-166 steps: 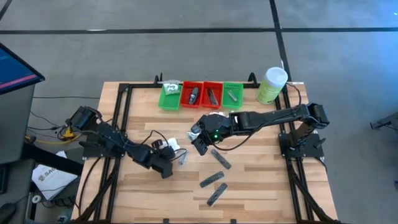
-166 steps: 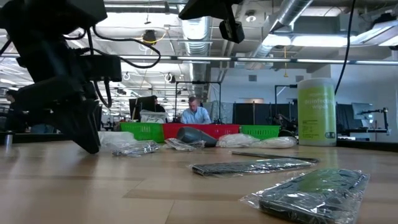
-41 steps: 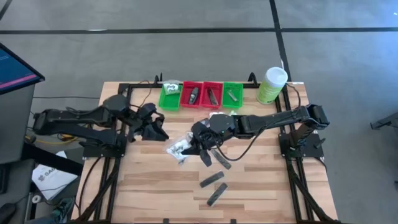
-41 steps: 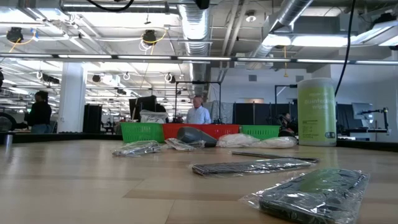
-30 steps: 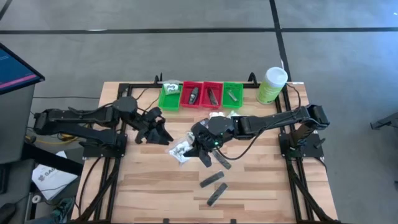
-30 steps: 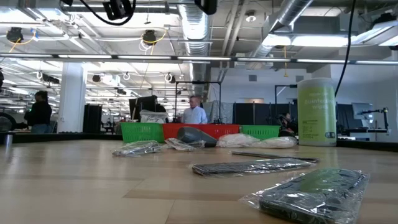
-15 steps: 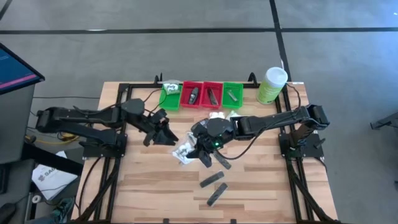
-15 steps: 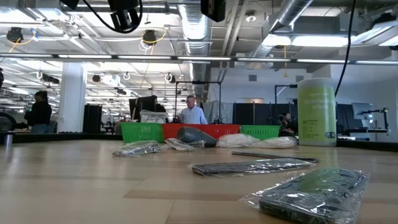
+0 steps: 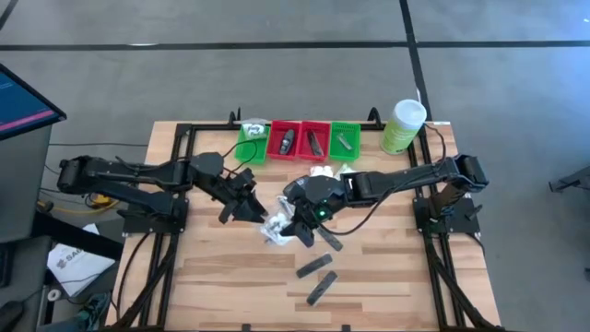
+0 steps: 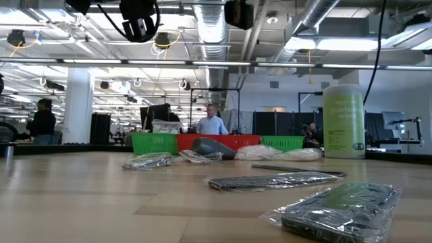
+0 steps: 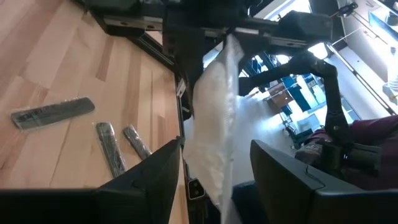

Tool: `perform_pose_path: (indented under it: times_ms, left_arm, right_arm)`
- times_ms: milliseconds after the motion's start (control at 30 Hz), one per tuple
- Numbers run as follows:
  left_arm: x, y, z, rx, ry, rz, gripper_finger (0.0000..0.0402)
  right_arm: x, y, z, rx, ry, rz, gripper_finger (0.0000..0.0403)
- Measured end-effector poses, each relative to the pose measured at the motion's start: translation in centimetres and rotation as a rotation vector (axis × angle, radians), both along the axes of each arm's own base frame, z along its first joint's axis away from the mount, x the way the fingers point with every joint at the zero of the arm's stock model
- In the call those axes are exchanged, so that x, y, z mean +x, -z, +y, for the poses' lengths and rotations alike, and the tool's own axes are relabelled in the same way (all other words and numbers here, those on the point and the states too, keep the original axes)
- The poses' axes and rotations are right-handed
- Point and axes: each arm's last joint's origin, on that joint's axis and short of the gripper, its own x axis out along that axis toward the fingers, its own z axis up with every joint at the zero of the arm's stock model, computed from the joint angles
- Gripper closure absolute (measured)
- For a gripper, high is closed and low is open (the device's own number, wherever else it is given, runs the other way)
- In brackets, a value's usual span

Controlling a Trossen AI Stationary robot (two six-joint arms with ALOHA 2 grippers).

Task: Pick & Place Travel size toiletries
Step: Put the cotton pack into the left green basket

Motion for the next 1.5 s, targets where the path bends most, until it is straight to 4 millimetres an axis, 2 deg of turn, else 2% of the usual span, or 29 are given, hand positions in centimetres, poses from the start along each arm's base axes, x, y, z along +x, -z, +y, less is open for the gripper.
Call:
perform_pose_path:
  times_ms: [433,900,1033,1333,1500]
  left_arm:
    - [0.1,0.0,0.1,0.031,-0.046,-0.013,0.0211]
    - [0.2,0.0,0.4,0.079,-0.117,-0.025,0.0217]
    - [0.2,0.0,0.4,0.096,-0.114,-0.033,0.0257]
    - [0.2,0.0,0.3,0.096,-0.112,-0.033,0.039]
    - [0.2,0.0,0.3,0.094,-0.113,-0.032,0.0399]
  right_arm:
    - [0.2,0.0,-1.3,0.106,0.052,0.046,0.0365]
    - [0.2,0.0,-1.7,0.11,0.063,0.047,0.0363]
    - [0.2,0.0,-1.7,0.11,0.063,0.048,0.0363]
    - [0.3,0.0,-1.9,0.107,0.067,0.045,0.0357]
    - [0.3,0.0,-1.9,0.105,0.068,0.042,0.0341]
